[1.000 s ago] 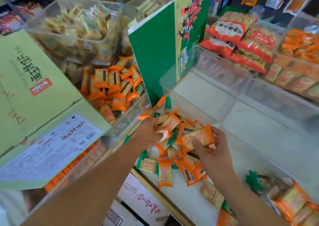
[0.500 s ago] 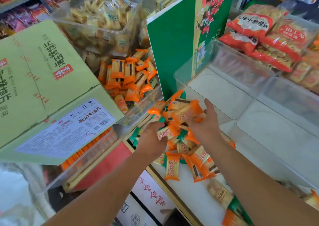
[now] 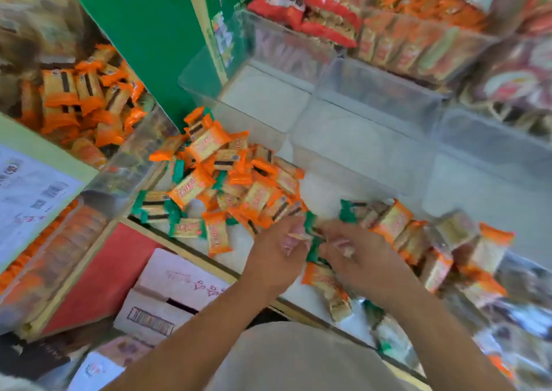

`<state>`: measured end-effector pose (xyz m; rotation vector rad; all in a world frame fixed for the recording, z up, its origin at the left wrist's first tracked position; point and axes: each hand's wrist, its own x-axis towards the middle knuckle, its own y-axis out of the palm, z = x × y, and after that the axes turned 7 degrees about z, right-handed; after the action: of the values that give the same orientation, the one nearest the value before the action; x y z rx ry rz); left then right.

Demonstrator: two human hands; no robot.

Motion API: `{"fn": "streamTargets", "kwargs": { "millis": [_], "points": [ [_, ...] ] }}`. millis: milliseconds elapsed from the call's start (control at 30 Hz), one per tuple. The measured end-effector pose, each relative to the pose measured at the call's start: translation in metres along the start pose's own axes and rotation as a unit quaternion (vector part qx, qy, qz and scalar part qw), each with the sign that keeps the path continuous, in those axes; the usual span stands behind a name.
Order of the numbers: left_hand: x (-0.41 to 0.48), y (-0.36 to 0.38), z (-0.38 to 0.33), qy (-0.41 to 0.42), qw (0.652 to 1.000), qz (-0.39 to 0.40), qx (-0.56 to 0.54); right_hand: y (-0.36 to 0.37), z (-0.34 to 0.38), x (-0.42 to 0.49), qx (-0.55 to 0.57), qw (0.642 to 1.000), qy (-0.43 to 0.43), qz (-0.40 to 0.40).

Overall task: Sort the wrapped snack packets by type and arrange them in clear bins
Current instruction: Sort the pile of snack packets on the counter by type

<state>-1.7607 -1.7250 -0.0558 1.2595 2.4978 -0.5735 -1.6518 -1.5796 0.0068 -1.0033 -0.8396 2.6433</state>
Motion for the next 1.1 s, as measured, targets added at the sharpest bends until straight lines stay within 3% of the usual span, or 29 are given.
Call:
{"fn": "streamTargets", "kwargs": {
  "millis": [200,367,567,667,767,867,967,1100],
  "points": [
    [-0.036,0.114,-0.006,-0.013,0.981,0.182,0.059,-0.016,-0.100,-0.120,0.047,0.995,0.078,-0.035],
    [-0.073,0.173,0.001,-0.027,0.963,0.235,0.131,-0.018,-0.177,-0.195,0.148,0.974,0.148,-0.082],
    [-0.071,0.209,-0.018,-0.054,0.978,0.162,0.122,-0.034,-0.225,-0.224,0.231,0.954,0.138,-0.133],
    [-0.035,0.212,-0.043,-0.001,0.992,0.057,0.110,-0.053,-0.232,-0.211,0.244,0.952,0.107,-0.149],
    [0.002,0.203,-0.067,0.074,0.985,-0.051,0.151,-0.079,-0.232,-0.185,0.248,0.945,0.099,-0.188],
    [0.037,0.199,-0.078,0.020,0.971,0.004,0.236,-0.108,-0.225,-0.150,0.255,0.927,0.095,-0.257],
    [0.059,0.205,-0.079,-0.036,0.963,0.077,0.258,-0.126,-0.218,-0.108,0.222,0.931,0.120,-0.265],
    [0.070,0.214,-0.075,-0.042,0.963,0.054,0.260,-0.132,-0.213,-0.072,0.221,0.933,0.166,-0.229]
  ]
}}
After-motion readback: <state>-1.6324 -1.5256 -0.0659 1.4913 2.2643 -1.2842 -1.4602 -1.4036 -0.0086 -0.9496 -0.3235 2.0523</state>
